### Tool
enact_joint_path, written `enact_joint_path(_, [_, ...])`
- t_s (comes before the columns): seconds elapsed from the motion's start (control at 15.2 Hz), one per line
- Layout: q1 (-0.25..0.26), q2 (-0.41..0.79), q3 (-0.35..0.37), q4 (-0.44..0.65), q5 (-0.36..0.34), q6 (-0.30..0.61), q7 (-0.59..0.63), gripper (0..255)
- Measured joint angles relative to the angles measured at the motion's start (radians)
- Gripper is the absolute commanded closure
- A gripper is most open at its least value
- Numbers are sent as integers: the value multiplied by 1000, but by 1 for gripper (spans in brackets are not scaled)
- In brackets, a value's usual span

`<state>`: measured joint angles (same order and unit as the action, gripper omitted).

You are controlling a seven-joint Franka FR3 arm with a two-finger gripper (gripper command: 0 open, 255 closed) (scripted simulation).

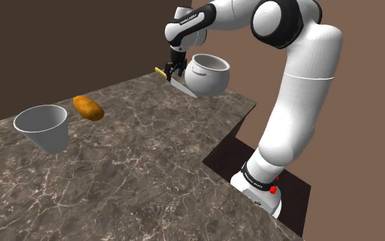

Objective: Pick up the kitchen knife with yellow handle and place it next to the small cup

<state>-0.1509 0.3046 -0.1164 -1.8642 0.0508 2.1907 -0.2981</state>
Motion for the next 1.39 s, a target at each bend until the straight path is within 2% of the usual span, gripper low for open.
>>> enact_joint_path(0.4, [0,31,5,-22,5,62,-4,0])
enact_joint_path(0.73, [-3,38,6,-20,7,65,-6,0])
enact_joint_path(0.79, [-3,37,6,-21,6,64,-6,255])
enact_joint_path(1.39, [-5,36,3,-32,5,63,-3,255])
